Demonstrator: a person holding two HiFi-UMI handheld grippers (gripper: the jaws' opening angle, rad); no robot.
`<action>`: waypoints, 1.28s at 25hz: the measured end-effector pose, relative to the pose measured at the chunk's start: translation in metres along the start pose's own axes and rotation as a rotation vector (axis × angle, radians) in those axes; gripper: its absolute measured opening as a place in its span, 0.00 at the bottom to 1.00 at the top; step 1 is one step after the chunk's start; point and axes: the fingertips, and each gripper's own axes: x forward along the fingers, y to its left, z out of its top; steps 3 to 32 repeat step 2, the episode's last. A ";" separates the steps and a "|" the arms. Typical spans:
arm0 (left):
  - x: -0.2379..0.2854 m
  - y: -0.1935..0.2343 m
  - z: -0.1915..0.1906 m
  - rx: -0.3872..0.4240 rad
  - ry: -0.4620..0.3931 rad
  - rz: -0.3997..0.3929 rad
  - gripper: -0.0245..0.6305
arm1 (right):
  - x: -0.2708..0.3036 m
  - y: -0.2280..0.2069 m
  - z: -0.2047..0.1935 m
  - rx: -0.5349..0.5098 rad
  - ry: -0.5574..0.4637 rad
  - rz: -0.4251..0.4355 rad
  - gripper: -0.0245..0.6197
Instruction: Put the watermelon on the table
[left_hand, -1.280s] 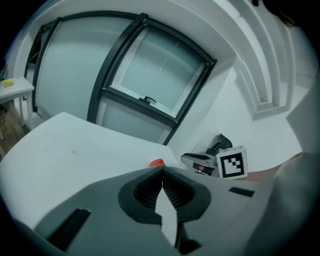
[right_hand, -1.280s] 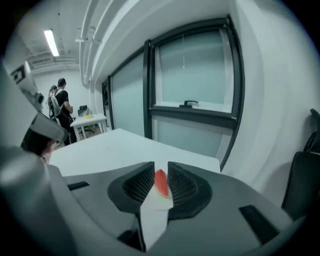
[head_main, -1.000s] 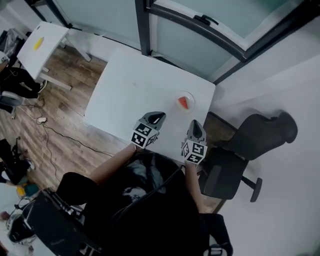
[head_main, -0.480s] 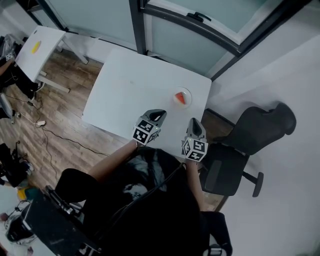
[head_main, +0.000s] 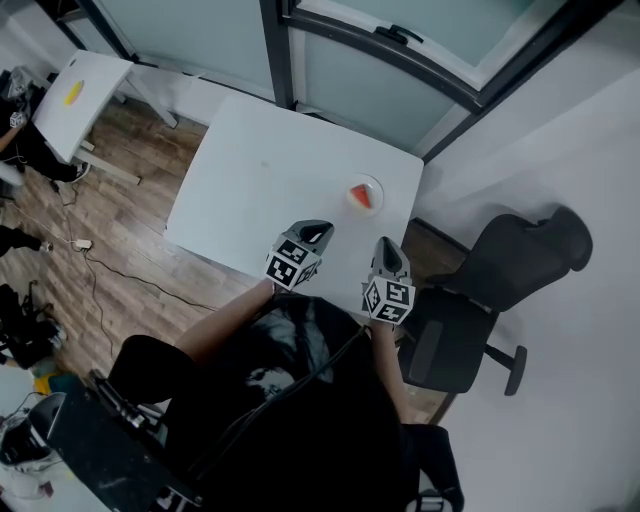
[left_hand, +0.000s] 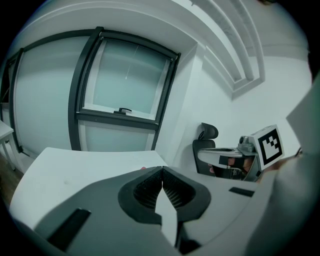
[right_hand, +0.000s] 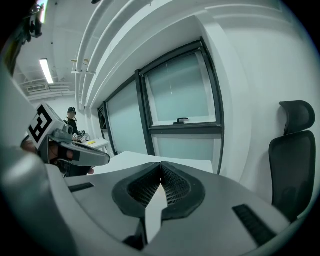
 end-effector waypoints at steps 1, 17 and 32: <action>0.000 0.000 -0.001 0.000 0.001 -0.001 0.04 | -0.001 0.000 -0.001 0.002 0.001 0.002 0.05; 0.000 -0.001 -0.001 -0.001 0.003 -0.003 0.04 | -0.001 0.001 -0.001 0.004 0.001 0.004 0.06; 0.000 -0.001 -0.001 -0.001 0.003 -0.003 0.04 | -0.001 0.001 -0.001 0.004 0.001 0.004 0.06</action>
